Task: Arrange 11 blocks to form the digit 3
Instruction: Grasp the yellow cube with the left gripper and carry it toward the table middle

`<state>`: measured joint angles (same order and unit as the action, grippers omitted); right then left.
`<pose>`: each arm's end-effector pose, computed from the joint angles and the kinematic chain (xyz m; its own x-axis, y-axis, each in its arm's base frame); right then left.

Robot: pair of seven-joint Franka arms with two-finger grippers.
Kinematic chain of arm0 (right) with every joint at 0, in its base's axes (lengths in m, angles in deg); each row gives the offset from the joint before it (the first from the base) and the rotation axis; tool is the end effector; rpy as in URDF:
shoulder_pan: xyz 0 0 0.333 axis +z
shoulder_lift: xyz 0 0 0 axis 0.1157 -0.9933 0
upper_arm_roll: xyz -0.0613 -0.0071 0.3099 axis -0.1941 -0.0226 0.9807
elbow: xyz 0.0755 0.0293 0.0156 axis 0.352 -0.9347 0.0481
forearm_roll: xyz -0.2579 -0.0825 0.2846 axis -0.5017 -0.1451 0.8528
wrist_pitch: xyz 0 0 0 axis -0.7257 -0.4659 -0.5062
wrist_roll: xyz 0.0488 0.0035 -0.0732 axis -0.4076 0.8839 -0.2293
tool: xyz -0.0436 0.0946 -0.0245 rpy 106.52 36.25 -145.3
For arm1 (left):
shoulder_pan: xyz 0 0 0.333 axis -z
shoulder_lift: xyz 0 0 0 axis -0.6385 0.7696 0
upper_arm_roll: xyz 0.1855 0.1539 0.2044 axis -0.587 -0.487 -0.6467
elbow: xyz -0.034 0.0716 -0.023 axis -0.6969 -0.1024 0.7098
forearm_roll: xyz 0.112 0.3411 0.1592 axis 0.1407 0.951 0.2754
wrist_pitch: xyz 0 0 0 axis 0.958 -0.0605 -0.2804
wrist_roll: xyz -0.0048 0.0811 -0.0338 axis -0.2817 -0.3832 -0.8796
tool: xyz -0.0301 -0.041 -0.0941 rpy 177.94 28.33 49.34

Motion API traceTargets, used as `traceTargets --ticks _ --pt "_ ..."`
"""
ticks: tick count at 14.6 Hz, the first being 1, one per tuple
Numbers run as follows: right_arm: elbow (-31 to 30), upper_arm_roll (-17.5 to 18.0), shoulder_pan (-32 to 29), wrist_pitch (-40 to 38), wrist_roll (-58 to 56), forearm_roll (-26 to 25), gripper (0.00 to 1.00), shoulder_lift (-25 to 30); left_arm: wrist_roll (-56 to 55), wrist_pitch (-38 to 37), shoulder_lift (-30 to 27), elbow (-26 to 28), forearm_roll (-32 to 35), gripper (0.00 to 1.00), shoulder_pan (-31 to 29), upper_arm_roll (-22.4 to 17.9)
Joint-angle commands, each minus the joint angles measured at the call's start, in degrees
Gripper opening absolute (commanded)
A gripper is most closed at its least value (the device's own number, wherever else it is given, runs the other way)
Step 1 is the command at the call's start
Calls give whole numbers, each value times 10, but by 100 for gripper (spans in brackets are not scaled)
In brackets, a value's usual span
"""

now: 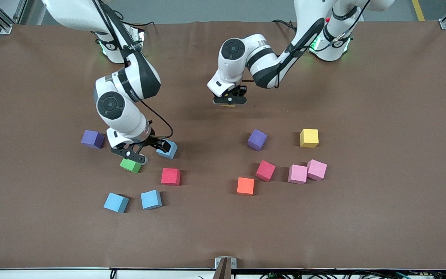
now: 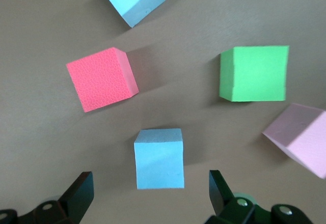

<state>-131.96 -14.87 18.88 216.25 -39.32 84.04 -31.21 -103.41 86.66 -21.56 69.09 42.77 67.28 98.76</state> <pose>0.5607 0.2619 0.3051 0.9293 -0.3693 -0.0049 -0.3691 -0.9283 -0.0451 0.3392 -0.5117 0.2511 0.9967 -0.0069 -0.0814 -0.0030 -0.9989 0.0478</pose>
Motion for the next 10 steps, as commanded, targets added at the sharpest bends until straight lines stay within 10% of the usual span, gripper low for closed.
traceTargets --ticks 1,10 --pt "-42 -4 26 56 32 1 100 -8 -53 -9 52 -69 38 40 84 -76" --pt "-41 -8 29 103 36 -12 100 -62 -49 21 75 -94 50 40 127 -113"
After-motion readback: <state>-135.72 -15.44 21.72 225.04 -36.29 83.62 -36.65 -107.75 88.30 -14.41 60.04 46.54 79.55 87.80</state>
